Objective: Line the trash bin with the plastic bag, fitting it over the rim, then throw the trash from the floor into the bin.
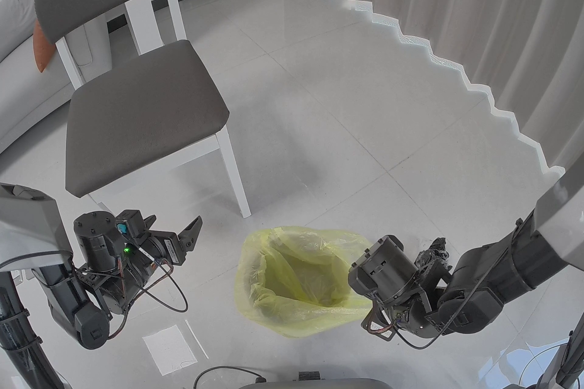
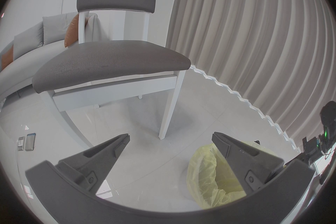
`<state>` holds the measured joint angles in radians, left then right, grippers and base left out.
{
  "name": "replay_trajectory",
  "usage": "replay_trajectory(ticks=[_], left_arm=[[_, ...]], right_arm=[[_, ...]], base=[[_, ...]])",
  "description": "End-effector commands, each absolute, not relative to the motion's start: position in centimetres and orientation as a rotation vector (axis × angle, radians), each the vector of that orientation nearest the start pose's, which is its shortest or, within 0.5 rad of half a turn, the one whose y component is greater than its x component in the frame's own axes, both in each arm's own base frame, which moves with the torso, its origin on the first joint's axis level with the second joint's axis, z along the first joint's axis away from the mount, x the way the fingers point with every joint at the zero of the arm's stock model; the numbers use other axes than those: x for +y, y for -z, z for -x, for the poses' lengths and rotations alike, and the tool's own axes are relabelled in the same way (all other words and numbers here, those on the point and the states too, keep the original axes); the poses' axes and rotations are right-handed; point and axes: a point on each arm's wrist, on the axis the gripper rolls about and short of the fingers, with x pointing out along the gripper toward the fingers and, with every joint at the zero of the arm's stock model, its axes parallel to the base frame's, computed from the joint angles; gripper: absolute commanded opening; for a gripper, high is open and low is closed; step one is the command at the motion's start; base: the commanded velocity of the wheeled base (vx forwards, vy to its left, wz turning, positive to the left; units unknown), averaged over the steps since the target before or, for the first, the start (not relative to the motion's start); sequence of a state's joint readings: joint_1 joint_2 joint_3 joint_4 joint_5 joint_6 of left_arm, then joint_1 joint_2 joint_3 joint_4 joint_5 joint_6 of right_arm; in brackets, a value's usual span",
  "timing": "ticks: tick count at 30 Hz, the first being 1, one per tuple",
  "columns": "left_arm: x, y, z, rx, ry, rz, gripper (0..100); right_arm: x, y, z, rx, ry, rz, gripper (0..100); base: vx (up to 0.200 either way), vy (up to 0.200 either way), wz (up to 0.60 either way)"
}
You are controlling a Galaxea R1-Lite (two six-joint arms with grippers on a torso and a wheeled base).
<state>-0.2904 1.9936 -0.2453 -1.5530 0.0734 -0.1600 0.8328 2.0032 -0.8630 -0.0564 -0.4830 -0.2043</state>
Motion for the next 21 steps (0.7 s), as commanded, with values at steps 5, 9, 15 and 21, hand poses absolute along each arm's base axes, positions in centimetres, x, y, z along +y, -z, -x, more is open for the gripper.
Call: replay_trajectory(ticks=[5,9,15,21], left_arm=[[-7.6,-7.1,-25.5,0.191,0.205,0.130,100],[-7.6,-6.9,-25.4,0.202,0.206,0.130,100],[-7.7,-6.5,-25.6,0.216,0.208,0.126,100],[-8.2,-6.1,-25.8,0.224,0.220,0.119,100]], right_arm=[[22.0,-5.4,-21.4,0.860,-0.410,0.879,0],[21.9,-4.3,-21.4,0.894,-0.410,0.899,0],[22.0,-1.4,-22.7,0.966,-0.389,0.924,0],[23.0,1.8,-24.3,0.973,-0.372,0.905,0]], base=[[0.000,0.000,0.00],[0.000,0.000,0.00],[0.000,0.000,0.00],[0.000,0.000,0.00]])
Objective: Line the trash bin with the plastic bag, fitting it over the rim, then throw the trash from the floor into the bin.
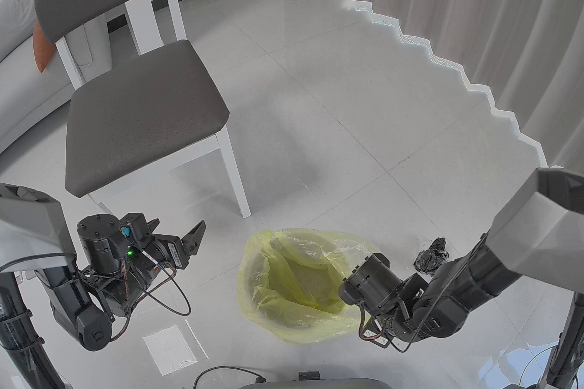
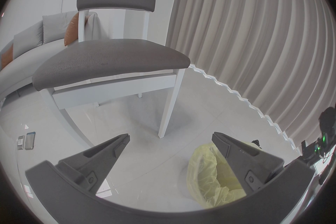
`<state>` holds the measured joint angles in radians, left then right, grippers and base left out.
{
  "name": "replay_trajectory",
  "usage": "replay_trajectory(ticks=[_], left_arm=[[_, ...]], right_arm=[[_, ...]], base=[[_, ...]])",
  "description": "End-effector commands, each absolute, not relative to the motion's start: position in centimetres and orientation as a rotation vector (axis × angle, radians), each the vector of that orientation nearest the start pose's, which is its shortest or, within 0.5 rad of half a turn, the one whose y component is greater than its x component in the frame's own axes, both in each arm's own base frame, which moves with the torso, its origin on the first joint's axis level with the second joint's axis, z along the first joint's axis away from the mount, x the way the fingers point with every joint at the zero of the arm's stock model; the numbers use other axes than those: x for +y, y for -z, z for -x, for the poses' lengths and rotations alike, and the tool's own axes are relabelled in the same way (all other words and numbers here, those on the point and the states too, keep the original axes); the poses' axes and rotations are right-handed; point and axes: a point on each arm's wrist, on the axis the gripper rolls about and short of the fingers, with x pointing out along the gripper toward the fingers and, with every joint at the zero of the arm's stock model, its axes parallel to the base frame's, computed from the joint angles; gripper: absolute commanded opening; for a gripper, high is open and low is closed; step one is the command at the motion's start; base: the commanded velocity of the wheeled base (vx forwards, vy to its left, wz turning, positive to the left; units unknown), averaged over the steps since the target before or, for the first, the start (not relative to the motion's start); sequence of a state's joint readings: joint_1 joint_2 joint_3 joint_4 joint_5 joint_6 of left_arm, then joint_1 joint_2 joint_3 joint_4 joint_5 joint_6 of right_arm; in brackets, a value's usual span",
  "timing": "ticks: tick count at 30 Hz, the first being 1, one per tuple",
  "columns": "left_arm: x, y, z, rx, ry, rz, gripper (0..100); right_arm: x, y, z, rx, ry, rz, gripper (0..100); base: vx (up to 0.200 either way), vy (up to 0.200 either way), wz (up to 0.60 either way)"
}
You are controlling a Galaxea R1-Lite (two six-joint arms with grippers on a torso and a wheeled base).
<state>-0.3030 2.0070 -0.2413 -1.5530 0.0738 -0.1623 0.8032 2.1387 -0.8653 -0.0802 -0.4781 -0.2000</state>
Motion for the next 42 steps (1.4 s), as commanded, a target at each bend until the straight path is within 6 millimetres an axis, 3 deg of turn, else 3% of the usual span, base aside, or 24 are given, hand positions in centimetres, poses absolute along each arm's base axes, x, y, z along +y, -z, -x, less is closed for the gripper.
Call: replay_trajectory(ticks=[1,7,12,13,20,24,29,30,33,37,42], left_arm=[[-8.2,-6.0,-25.9,0.228,0.216,0.118,100],[-8.5,-5.6,-25.9,0.242,0.224,0.114,100],[-9.2,-5.6,-25.7,0.243,0.250,0.111,100],[-9.6,-5.6,-25.5,0.245,0.267,0.110,100],[-10.8,-5.4,-25.7,0.241,0.306,0.105,100],[-11.3,-5.1,-26.1,0.241,0.317,0.100,100],[-12.1,-5.0,-26.2,0.236,0.339,0.097,100],[-12.6,-4.8,-26.2,0.238,0.353,0.095,100],[-12.9,-4.7,-26.3,0.240,0.362,0.092,100],[-12.9,-4.9,-26.4,0.230,0.372,0.096,100],[-12.4,-5.3,-26.1,0.229,0.379,0.102,100]], right_arm=[[23.3,2.4,-24.6,0.947,-0.374,0.888,0],[22.7,3.0,-24.2,0.937,-0.381,0.892,0],[22.1,2.1,-23.6,0.928,-0.386,0.890,0],[21.8,2.1,-23.3,0.937,-0.386,0.897,100],[21.2,3.0,-23.1,0.969,-0.380,0.910,100],[21.5,2.5,-23.4,0.925,-0.378,0.881,100],[20.9,-0.5,-23.6,0.841,-0.360,0.811,100],[20.6,-1.9,-23.6,0.809,-0.350,0.782,100],[20.1,-2.9,-24.3,0.782,-0.317,0.728,100],[19.4,-2.9,-25.8,0.778,-0.284,0.685,100],[19.2,-0.8,-25.9,0.840,-0.277,0.710,100]], base=[[0.000,0.000,0.00],[0.000,0.000,0.00],[0.000,0.000,0.00],[0.000,0.000,0.00],[0.000,0.000,0.00],[0.000,0.000,0.00],[0.000,0.000,0.00],[0.000,0.000,0.00],[0.000,0.000,0.00],[0.000,0.000,0.00],[0.000,0.000,0.00]])
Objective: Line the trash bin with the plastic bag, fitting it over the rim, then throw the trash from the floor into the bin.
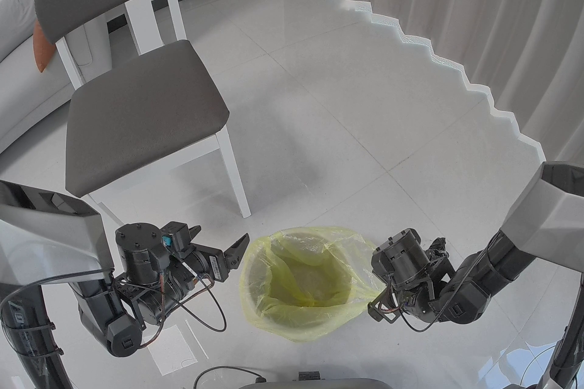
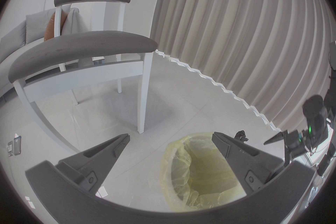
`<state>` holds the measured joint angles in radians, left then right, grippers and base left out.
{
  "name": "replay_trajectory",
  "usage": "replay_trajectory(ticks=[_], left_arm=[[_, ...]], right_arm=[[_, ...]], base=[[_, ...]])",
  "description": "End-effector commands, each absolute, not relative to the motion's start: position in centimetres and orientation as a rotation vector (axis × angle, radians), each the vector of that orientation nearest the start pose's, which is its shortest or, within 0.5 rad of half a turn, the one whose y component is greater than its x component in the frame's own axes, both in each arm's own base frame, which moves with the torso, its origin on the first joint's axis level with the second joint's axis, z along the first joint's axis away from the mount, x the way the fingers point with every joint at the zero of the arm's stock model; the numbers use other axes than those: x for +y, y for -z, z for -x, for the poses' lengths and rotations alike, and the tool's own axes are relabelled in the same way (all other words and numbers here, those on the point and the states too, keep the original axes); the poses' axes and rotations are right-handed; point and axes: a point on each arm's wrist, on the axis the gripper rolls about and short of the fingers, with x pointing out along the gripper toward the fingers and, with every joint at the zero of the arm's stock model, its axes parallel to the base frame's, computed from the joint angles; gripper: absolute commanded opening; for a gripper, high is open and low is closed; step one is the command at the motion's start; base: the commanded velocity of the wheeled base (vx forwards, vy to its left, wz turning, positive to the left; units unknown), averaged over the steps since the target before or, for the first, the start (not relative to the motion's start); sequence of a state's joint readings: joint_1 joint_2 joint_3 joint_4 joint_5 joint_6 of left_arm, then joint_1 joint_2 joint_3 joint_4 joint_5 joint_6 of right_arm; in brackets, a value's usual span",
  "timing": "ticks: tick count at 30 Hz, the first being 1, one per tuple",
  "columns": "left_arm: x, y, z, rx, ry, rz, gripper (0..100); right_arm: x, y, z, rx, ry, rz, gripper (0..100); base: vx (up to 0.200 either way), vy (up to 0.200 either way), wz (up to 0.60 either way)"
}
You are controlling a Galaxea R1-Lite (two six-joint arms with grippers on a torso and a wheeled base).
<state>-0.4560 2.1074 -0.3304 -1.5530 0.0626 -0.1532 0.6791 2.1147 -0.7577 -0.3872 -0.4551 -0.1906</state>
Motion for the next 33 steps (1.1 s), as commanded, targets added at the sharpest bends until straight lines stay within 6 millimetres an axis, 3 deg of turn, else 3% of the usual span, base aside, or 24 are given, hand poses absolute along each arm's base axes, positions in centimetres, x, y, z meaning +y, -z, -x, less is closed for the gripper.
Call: replay_trajectory(ticks=[1,7,11,14,18,23,28,33], left_arm=[[-12.1,-5.4,-25.9,0.232,0.387,0.105,100],[-11.8,-5.2,-25.6,0.251,0.387,0.102,100],[-12.3,-5.2,-25.6,0.246,0.394,0.102,100],[-12.4,-5.3,-25.6,0.239,0.398,0.102,100],[-11.9,-5.9,-25.4,0.227,0.395,0.109,100],[-11.6,-5.9,-25.3,0.232,0.385,0.113,100],[-11.5,-5.9,-25.2,0.233,0.383,0.113,100],[-11.5,-6.1,-25.3,0.224,0.379,0.115,100]], right_arm=[[19.3,-0.2,-25.6,0.853,-0.286,0.721,100],[19.5,1.1,-24.4,0.884,-0.335,0.756,100],[19.5,3.7,-24.7,0.911,-0.332,0.753,100],[19.1,3.9,-24.2,0.905,-0.340,0.747,100],[17.3,0.5,-22.1,0.801,-0.350,0.699,100],[16.7,-2.9,-21.4,0.709,-0.350,0.657,100],[16.5,-4.2,-21.5,0.663,-0.326,0.652,100],[15.9,-4.2,-22.6,0.660,-0.300,0.668,100]], base=[[0.000,0.000,0.00],[0.000,0.000,0.00],[0.000,0.000,0.00],[0.000,0.000,0.00],[0.000,0.000,0.00],[0.000,0.000,0.00],[0.000,0.000,0.00],[0.000,0.000,0.00]])
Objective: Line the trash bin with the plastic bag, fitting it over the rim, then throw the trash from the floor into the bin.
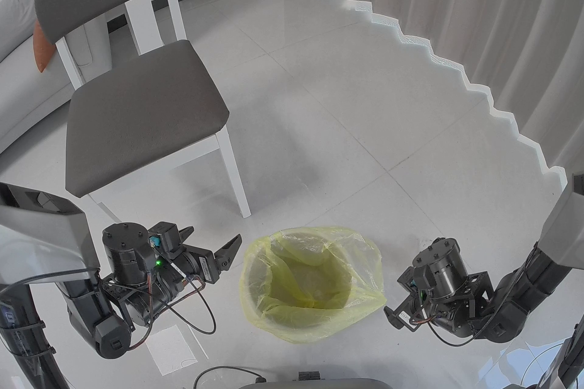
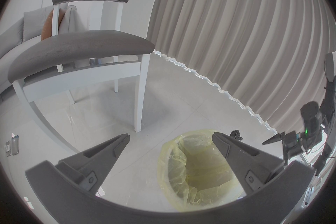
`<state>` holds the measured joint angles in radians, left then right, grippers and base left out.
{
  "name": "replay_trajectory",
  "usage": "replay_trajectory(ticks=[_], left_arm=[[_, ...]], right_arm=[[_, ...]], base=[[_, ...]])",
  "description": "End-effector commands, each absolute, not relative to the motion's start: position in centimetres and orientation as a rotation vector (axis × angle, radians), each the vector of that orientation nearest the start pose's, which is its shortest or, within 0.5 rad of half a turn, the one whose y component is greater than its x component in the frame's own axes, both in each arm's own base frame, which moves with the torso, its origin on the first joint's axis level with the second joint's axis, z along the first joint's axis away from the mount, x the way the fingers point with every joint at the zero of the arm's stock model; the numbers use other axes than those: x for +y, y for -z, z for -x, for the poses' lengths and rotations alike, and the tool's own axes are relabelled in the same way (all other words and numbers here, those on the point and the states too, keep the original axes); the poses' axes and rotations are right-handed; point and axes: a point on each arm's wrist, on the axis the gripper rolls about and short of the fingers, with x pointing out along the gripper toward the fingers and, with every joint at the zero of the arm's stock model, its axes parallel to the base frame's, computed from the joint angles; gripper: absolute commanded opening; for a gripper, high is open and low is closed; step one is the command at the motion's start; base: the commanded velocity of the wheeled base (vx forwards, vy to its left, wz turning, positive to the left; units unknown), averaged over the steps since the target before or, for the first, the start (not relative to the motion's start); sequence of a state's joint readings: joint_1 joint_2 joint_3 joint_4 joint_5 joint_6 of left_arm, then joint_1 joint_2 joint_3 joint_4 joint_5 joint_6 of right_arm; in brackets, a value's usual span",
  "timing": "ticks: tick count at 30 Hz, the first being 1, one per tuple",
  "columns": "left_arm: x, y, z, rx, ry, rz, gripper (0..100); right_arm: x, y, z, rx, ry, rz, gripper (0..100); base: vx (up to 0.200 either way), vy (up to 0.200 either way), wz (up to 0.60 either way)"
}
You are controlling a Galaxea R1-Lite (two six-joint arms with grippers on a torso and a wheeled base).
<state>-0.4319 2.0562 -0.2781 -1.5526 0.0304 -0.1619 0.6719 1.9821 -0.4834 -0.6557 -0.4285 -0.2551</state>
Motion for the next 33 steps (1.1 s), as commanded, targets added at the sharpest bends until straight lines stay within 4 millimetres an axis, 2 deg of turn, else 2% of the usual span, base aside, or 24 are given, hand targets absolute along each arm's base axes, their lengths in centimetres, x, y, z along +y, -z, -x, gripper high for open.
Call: replay_trajectory(ticks=[1,6,8,9,11,13,17,22,26,30,33], left_arm=[[-11.5,-6.2,-25.2,0.221,0.381,0.116,100],[-11.4,-6.0,-25.0,0.233,0.375,0.114,100],[-11.3,-6.0,-24.8,0.237,0.375,0.112,100],[-11.3,-6.0,-24.8,0.237,0.375,0.112,100],[-11.2,-6.0,-24.5,0.241,0.371,0.111,100],[-11.1,-6.0,-24.4,0.246,0.368,0.110,100],[-10.6,-6.1,-24.4,0.243,0.350,0.112,100],[-10.4,-6.1,-24.3,0.249,0.344,0.113,100],[-10.5,-6.1,-24.3,0.248,0.346,0.114,100],[-10.5,-6.0,-24.3,0.250,0.350,0.114,100],[-10.5,-6.2,-24.3,0.244,0.351,0.117,100]], right_arm=[[15.9,-3.9,-23.0,0.665,-0.295,0.670,100],[16.5,-0.8,-26.4,0.712,-0.269,0.714,100],[17.0,0.6,-27.5,0.708,-0.271,0.726,100],[17.0,0.6,-27.5,0.708,-0.271,0.726,100],[17.7,2.9,-29.3,0.686,-0.274,0.740,100],[18.0,3.9,-29.9,0.680,-0.275,0.744,100],[18.1,7.3,-31.4,0.709,-0.287,0.793,100],[18.5,7.3,-32.5,0.696,-0.334,0.801,100],[18.3,7.3,-32.6,0.737,-0.348,0.814,100],[18.2,7.1,-32.4,0.734,-0.347,0.802,100],[17.7,6.2,-31.6,0.714,-0.343,0.794,100]], base=[[0.000,0.000,0.00],[0.000,0.000,0.00],[0.000,0.000,0.00],[0.000,0.000,0.00],[0.000,0.000,0.00],[0.000,0.000,0.00],[0.000,0.000,0.00],[0.000,0.000,0.00],[0.000,0.000,0.00],[0.000,0.000,0.00],[0.000,0.000,0.00]])
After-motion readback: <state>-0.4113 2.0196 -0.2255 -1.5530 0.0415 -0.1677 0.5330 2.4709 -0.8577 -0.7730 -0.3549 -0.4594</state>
